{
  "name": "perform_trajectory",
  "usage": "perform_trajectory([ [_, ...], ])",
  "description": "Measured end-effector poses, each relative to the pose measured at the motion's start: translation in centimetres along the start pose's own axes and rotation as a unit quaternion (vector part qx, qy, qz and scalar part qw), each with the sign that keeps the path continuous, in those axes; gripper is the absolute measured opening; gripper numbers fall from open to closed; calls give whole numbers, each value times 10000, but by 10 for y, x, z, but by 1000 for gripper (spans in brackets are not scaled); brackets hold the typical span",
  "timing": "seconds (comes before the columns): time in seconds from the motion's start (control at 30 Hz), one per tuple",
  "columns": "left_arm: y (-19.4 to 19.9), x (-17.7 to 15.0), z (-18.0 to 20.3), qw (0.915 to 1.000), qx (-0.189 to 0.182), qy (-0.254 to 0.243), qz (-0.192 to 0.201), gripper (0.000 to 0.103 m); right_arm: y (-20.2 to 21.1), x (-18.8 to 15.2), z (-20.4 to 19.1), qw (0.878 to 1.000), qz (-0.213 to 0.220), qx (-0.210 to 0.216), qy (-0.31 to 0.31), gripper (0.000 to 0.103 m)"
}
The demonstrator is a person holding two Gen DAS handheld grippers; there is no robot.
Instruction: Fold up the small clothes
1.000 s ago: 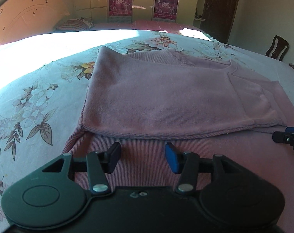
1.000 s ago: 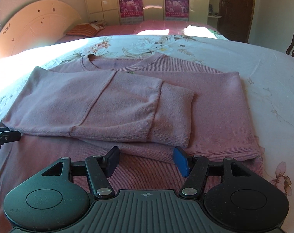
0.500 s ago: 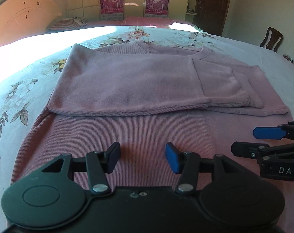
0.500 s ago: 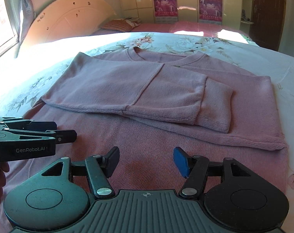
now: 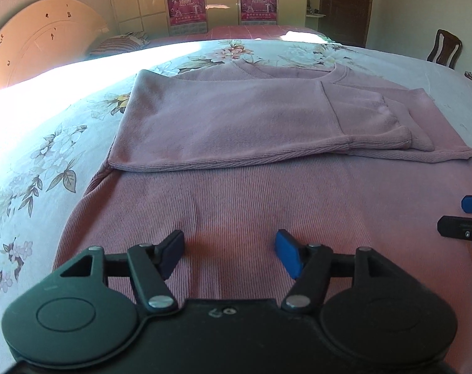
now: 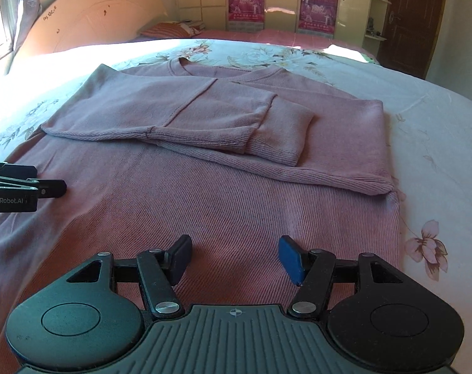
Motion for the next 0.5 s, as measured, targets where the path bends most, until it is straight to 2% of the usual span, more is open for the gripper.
perform_trajectory([
  [0.17, 20, -9, -1, 9995, -218, -169, 129, 61, 14, -6, -30, 9992, 174, 119, -329, 61],
  [0.37, 36, -32, -4, 9987, -412, -285, 120, 61, 10, -15, -87, 9998, 43, 188, -2, 61],
  [0.5, 37, -49, -13, 9988, -377, -299, -14, 63, 4, -28, -97, 9999, -160, 31, 50, 61],
])
Point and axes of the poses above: each gripper's, at about its wrist camera, not at the fingertips, and y roughly against the way its jaws point, z to its right, x to its top, the point moved 3 cm from there along -y, roughly the way its jaws point, and after that the axes turned 6 degrees about x, right-handed, at the moved point
